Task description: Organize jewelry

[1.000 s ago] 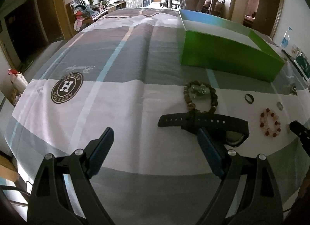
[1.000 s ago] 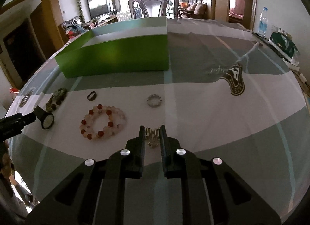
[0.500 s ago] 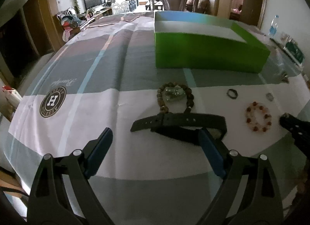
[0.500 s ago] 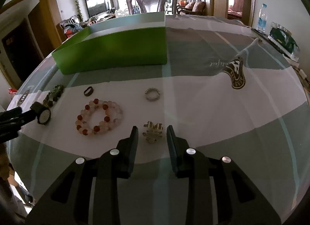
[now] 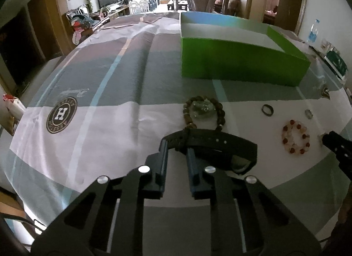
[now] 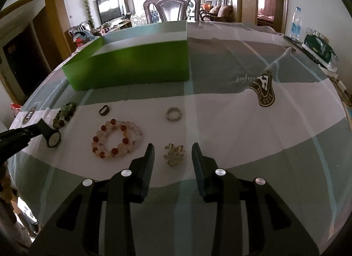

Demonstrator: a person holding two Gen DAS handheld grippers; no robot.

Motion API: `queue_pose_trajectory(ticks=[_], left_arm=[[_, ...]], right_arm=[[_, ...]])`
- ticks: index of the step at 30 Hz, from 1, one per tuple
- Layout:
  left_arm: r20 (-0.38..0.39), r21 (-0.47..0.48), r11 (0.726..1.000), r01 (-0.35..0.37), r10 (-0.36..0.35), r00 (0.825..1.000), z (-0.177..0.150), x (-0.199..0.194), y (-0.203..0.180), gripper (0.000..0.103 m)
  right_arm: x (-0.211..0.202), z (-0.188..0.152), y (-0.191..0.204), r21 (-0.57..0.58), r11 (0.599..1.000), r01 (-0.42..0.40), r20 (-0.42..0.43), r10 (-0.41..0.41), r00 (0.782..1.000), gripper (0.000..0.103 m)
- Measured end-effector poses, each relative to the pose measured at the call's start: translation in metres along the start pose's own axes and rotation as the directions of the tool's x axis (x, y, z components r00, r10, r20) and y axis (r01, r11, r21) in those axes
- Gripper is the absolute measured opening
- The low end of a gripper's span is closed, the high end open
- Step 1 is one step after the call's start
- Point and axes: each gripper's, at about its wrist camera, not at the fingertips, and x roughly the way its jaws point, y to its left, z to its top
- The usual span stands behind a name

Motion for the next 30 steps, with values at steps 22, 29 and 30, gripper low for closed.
queue_pose_trajectory(ticks=[22, 29, 30], left_arm=[[0.035, -0.036, 0.998, 0.050, -0.049, 0.998, 0.010, -0.001, -0.001, 0.006], [0.086, -0.030, 0.996, 0.082, -0.079, 0.993, 0.018, -0.031, -0.001, 0.005], [0.094, -0.028, 0.997, 0.076, -0.073, 0.993, 0.018, -0.034, -0.001, 0.005]], right_arm=[[0.000, 0.003, 0.012, -0.037, 0.999, -0.035, -0.002, 0.035, 0.999, 0.001], [-0.024, 0.015, 0.010, -0.033, 0.999, -0.036, 0.063, 0.038, 0.997, 0.001], [-0.025, 0.015, 0.009, -0.033, 0.999, -0.037, 0.068, 0.039, 0.997, 0.001]])
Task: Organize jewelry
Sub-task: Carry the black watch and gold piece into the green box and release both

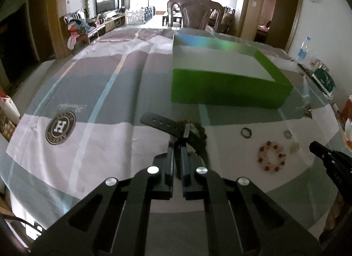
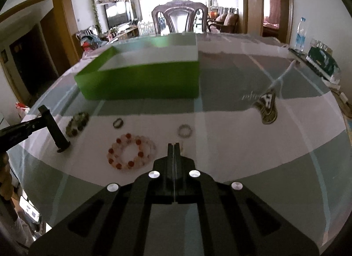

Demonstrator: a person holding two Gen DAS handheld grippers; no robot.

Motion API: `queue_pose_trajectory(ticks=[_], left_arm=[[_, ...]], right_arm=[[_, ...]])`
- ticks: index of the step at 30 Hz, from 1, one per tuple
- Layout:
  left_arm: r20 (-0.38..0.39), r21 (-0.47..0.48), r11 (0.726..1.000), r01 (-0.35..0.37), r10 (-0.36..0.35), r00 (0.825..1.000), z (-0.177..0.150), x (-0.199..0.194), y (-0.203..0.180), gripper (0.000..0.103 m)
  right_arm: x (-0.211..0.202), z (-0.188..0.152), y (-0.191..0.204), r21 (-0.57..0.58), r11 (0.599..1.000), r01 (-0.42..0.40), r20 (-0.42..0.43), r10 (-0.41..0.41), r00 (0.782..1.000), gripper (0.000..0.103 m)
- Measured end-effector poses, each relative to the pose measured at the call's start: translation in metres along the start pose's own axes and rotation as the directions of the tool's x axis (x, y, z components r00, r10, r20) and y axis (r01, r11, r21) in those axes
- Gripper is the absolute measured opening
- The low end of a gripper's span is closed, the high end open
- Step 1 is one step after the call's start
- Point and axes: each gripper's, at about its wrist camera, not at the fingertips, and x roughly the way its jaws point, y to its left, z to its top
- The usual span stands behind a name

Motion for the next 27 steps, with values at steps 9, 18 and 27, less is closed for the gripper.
queue_pose_trajectory(ticks=[9, 18, 27], left_arm=[[0.016, 0.002, 1.000, 0.006, -0.006, 1.000, 0.003, -0.010, 0.001, 0.005], [0.006, 0.010, 1.000, 0.010, -0.010, 1.000, 0.001, -0.009, -0.002, 0.006], [-0.011, 0.025, 1.000, 0.009, -0.009, 1.000, -0.001, -0.002, -0.007, 0.006]], right_arm=[[-0.007, 0.003, -0.009, 0.021, 1.000, -0.001, 0.013, 0.000, 1.000, 0.001], [0.015, 0.002, -0.010, 0.032, 0.999, 0.007, -0.038, -0.006, 0.999, 0.031], [0.053, 0.002, 0.001, 0.012, 1.000, 0.000, -0.121, 0.002, 0.993, 0.015]])
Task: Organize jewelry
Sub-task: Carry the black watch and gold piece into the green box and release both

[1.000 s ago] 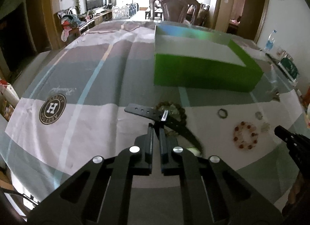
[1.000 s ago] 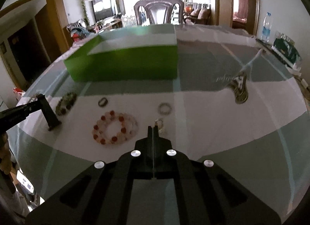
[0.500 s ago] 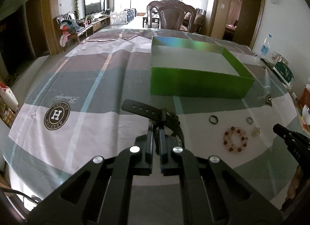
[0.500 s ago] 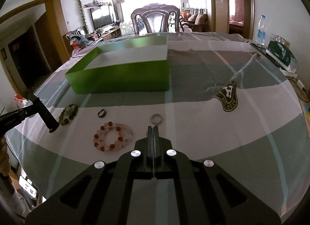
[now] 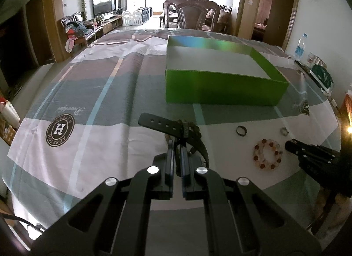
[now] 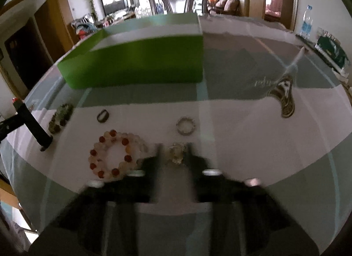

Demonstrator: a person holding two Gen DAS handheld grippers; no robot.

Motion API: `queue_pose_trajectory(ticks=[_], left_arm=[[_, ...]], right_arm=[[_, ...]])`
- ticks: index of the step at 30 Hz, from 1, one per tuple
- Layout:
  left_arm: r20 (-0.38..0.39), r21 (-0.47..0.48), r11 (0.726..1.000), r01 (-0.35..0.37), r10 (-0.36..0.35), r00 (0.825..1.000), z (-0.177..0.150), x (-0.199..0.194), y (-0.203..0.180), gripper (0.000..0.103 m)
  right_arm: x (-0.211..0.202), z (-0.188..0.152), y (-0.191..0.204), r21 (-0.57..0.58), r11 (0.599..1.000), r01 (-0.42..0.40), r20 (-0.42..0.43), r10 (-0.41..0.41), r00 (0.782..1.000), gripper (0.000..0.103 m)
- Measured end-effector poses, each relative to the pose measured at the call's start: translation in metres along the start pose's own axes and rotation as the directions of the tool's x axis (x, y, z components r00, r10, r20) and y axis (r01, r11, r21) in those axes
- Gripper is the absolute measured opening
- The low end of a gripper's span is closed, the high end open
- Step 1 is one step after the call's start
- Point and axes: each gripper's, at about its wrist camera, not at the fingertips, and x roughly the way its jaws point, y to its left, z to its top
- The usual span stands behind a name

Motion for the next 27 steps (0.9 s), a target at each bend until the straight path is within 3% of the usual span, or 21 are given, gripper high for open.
queue_pose_trajectory(ticks=[6, 14, 16, 22, 26, 27], left_arm=[[0.011, 0.013, 1.000, 0.019, -0.019, 1.000, 0.012, -0.004, -0.003, 0.006], [0.100, 0.063, 0.997, 0.045, -0.051, 0.994, 0.083, -0.016, -0.019, 0.006], [0.114, 0.068, 0.996, 0.050, -0.057, 0.992, 0.103, -0.012, -0.024, 0.006], [0.121, 0.037, 0.999, 0.030, -0.034, 0.992, 0.160, 0.028, -0.033, 0.006], [0.072, 0.016, 1.000, 0.008, -0.009, 0.997, 0.170, 0.065, -0.034, 0.007], [0.057, 0.010, 1.000, 0.010, -0.011, 0.998, 0.169, 0.072, -0.034, 0.012]], right_arm=[[-0.028, 0.013, 0.005, -0.027, 0.999, -0.029, 0.067, 0.031, 0.997, 0.015], [-0.058, 0.085, 0.028, -0.110, 0.991, -0.078, 0.206, 0.099, 0.974, 0.015], [-0.050, 0.107, 0.032, -0.126, 0.985, -0.117, 0.213, 0.142, 0.967, 0.015], [0.005, 0.157, 0.033, -0.096, 0.983, -0.155, 0.181, 0.170, 0.969, 0.015], [0.038, 0.168, 0.038, -0.077, 0.989, -0.130, 0.125, 0.139, 0.982, 0.015], [0.043, 0.167, 0.038, -0.075, 0.990, -0.118, 0.112, 0.126, 0.986, 0.019]])
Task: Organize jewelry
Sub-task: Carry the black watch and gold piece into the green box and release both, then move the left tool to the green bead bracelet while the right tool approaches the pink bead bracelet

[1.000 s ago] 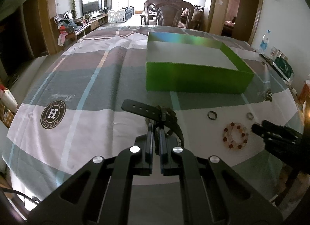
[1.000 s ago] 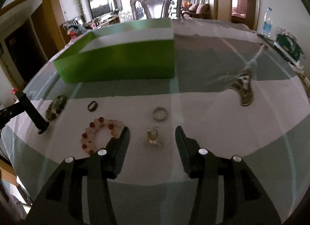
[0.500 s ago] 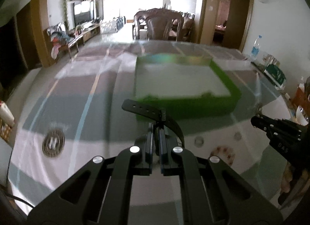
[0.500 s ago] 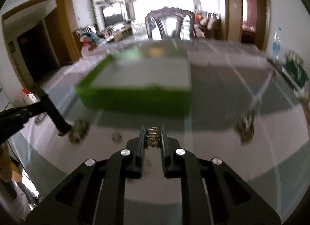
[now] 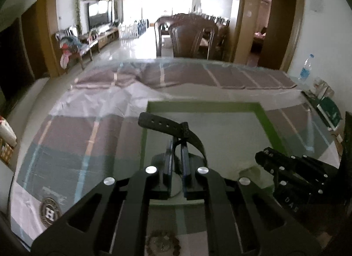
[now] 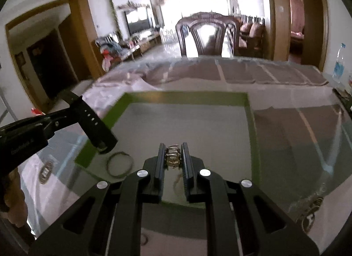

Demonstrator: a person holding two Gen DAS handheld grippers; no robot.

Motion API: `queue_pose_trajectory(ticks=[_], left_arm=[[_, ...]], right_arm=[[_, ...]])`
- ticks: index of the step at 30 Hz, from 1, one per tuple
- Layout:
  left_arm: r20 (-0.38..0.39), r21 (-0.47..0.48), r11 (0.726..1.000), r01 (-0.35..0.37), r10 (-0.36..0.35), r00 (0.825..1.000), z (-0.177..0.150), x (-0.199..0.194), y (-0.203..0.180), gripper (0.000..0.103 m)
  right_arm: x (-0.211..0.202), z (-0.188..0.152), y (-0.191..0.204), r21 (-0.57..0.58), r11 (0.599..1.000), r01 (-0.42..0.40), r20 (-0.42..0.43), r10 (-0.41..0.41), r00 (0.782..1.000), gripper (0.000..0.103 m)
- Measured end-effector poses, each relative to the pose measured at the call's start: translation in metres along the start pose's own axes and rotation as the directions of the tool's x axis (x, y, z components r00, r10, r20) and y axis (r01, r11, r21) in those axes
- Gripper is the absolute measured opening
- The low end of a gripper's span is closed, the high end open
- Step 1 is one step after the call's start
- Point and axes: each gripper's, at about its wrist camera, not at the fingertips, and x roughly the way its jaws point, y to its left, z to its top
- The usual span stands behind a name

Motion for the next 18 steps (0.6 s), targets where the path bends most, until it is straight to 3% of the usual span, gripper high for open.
queue_pose_trajectory(ticks=[3, 4, 8, 10, 15, 18], left_arm=[[-0.014, -0.012, 1.000, 0.001, -0.001, 1.000, -0.011, 0.005, 0.004, 0.032], [-0.003, -0.013, 1.000, 0.009, -0.009, 1.000, -0.015, 0.000, 0.006, 0.042], [0.017, -0.020, 1.000, 0.018, -0.017, 1.000, -0.032, -0.021, 0.016, 0.050], [0.022, -0.017, 1.000, 0.022, -0.021, 1.000, -0.048, -0.034, 0.021, 0.061], [-0.039, 0.046, 0.997, -0.063, 0.064, 0.997, -0.104, -0.038, 0.031, 0.064], [-0.104, 0.015, 0.995, -0.100, 0.101, 0.989, -0.127, -0.027, 0.047, 0.064]], right_arm=[[-0.004, -0.005, -0.006, 0.014, 1.000, -0.005, -0.003, 0.005, 1.000, 0.041], [-0.011, -0.008, -0.009, 0.024, 1.000, -0.012, 0.008, 0.012, 1.000, 0.044], [-0.045, -0.027, -0.028, 0.089, 0.995, -0.053, 0.034, 0.050, 0.998, 0.051], [-0.061, -0.049, -0.039, 0.114, 0.992, -0.049, 0.024, 0.046, 0.999, 0.052], [-0.057, -0.107, -0.041, 0.121, 0.993, 0.013, -0.127, 0.002, 0.992, 0.052], [-0.052, -0.137, -0.026, 0.083, 0.996, 0.027, -0.180, -0.012, 0.984, 0.052]])
